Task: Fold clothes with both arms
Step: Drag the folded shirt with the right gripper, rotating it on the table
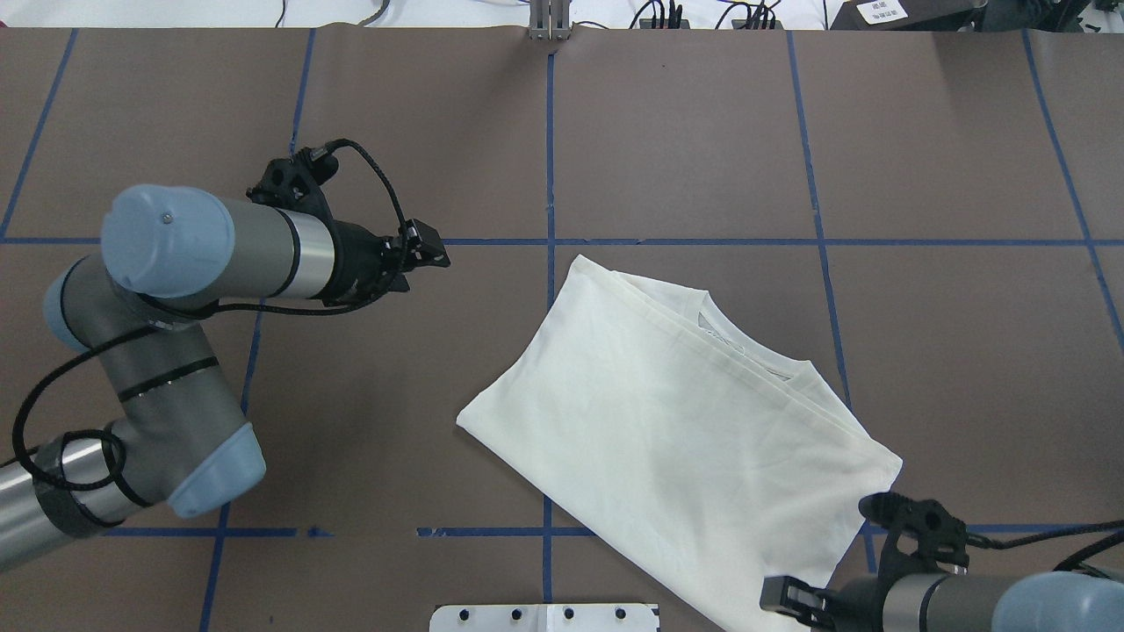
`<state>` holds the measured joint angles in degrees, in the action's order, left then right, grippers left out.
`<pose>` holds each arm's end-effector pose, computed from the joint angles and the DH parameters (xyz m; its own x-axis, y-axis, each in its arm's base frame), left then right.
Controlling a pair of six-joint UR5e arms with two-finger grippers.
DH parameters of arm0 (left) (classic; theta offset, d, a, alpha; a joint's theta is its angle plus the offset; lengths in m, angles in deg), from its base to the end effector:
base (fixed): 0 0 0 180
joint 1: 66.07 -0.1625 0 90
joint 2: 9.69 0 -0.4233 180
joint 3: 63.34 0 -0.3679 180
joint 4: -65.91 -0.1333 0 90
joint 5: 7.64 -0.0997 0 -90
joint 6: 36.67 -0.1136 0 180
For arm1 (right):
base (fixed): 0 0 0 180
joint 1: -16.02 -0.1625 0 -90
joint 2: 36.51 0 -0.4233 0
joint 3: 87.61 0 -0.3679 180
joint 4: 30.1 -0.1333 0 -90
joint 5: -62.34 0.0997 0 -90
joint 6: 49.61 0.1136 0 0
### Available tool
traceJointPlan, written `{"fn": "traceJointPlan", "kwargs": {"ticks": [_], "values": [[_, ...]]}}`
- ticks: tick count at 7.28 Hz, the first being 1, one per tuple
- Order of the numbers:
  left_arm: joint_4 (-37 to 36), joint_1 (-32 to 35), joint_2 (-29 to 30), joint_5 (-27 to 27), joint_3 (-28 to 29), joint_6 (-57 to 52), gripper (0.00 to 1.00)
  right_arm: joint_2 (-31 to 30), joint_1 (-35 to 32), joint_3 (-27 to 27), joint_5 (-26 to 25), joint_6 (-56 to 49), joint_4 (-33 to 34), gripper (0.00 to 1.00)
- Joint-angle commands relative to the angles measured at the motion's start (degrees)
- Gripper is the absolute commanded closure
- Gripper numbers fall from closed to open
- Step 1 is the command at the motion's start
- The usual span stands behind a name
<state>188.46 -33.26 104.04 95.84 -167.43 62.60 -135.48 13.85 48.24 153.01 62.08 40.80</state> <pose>0.4452 -0.4141 0.2676 0.2235 -0.3305 -0.9170 0.3834 0.8947 -0.2290 -0.3729 -0.1462 0.3407 0.5091 0.3891 0.7677 -0.2328 0.9210 -0.3124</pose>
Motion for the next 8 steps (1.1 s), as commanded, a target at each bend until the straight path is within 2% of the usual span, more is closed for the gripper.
{"fn": "traceJointPlan", "kwargs": {"ticks": [1, 2, 4, 8], "values": [[-11.05, -12.27, 0.78, -7.44, -1.39, 7.52, 0.27, 10.07, -12.36, -5.56, 0.2, -0.24, 0.38, 0.0], [-11.81, -14.68, 0.79, -8.63, -0.51, 7.61, 0.27, 10.55, -14.68, -7.25, 0.21, -0.33, 0.29, 0.0], [-12.16, -15.66, 1.05, -8.64, -0.33, 7.61, 0.3, 11.43, -15.23, -9.45, -0.05, -0.42, -0.06, 0.0], [-12.16, -15.5, 2.1, -9.25, 2.39, 6.74, 0.37, 11.17, -15.32, -9.81, -0.58, -0.33, 0.11, 0.0]]}}
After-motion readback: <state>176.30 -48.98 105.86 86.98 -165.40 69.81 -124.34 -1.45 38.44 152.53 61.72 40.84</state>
